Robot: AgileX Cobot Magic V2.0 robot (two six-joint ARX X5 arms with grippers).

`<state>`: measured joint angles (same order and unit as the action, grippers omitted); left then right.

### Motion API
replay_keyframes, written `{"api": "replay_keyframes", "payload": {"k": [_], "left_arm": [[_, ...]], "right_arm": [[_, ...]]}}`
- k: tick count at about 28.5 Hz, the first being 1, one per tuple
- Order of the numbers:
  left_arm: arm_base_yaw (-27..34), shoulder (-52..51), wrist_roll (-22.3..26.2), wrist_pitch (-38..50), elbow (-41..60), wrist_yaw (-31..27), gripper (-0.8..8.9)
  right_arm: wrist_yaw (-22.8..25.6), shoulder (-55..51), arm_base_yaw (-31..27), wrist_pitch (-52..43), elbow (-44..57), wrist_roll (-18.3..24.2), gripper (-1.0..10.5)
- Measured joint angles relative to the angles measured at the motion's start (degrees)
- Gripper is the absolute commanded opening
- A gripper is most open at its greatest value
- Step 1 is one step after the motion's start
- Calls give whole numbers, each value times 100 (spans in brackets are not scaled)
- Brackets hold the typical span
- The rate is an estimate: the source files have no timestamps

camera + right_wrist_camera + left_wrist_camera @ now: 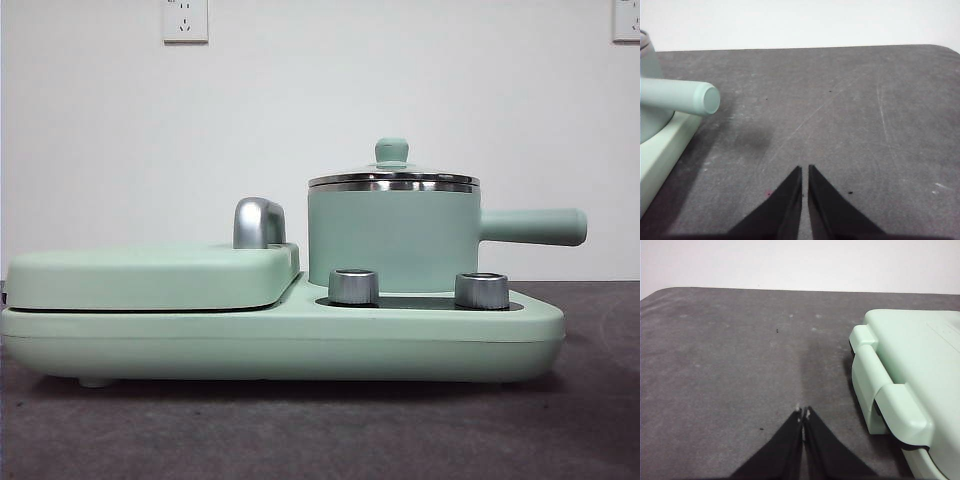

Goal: Put the buns in a small steamer

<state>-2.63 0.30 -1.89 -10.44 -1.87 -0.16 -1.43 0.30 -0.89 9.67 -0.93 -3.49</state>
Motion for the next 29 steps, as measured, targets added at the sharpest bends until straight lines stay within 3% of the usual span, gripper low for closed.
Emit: {"api": "replay_keyframes", "payload": {"k": [29], "left_arm": [[0, 0, 0, 0, 0, 0, 7]], "right_arm": [[2, 0, 160, -11, 0, 35, 19]]}}
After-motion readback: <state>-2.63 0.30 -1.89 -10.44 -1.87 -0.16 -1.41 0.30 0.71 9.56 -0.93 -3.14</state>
